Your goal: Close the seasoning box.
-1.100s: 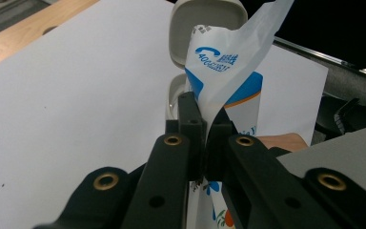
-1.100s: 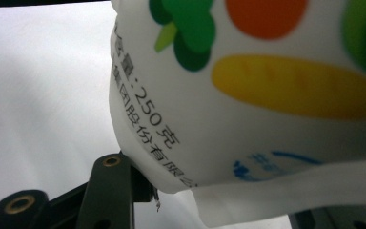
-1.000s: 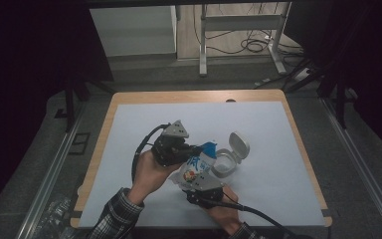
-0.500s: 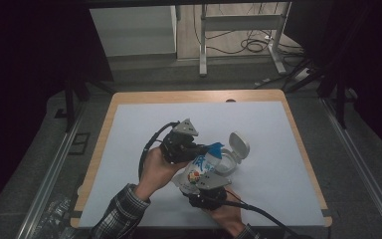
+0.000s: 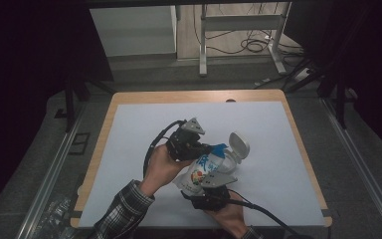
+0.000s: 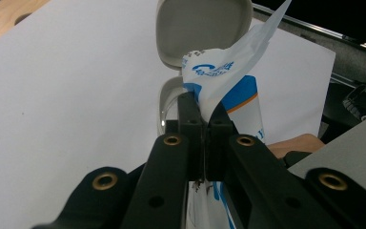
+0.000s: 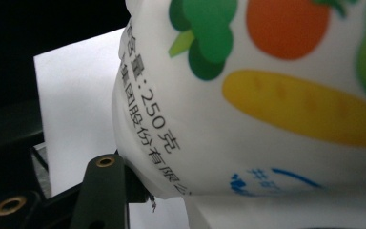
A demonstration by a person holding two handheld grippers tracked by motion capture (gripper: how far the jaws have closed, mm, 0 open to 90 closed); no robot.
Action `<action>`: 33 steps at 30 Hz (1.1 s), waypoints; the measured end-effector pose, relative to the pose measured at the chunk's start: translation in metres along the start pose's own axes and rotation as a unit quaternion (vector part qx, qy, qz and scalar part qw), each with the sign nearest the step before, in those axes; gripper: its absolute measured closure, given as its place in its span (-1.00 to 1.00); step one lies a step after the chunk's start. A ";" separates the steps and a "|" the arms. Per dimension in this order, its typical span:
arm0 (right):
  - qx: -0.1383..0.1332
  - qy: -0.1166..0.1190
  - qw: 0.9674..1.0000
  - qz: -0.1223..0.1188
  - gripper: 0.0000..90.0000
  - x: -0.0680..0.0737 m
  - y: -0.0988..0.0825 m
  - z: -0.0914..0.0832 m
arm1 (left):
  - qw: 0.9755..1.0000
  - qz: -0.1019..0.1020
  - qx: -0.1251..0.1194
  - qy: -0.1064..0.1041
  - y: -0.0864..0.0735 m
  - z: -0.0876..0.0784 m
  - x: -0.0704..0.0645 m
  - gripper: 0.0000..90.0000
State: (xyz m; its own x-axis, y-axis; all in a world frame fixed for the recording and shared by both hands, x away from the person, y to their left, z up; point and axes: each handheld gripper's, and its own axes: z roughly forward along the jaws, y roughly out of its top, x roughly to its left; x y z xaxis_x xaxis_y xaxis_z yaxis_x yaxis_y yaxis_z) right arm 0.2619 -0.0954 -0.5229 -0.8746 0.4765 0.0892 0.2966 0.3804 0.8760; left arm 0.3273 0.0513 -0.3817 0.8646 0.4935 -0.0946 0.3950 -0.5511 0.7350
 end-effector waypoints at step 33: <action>-0.007 0.055 0.995 0.087 0.08 0.001 0.002 -0.007 | 0.995 0.006 0.101 -0.025 0.025 0.019 0.010 0.99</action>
State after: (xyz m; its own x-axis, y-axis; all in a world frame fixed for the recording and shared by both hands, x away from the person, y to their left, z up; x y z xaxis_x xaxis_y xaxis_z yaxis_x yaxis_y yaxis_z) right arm 0.2591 -0.0998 -0.5182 -0.8476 0.4446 0.2897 0.4415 0.2880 0.8498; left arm 0.3514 0.0293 -0.3768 0.8822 0.4543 -0.1238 0.4344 -0.6837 0.5863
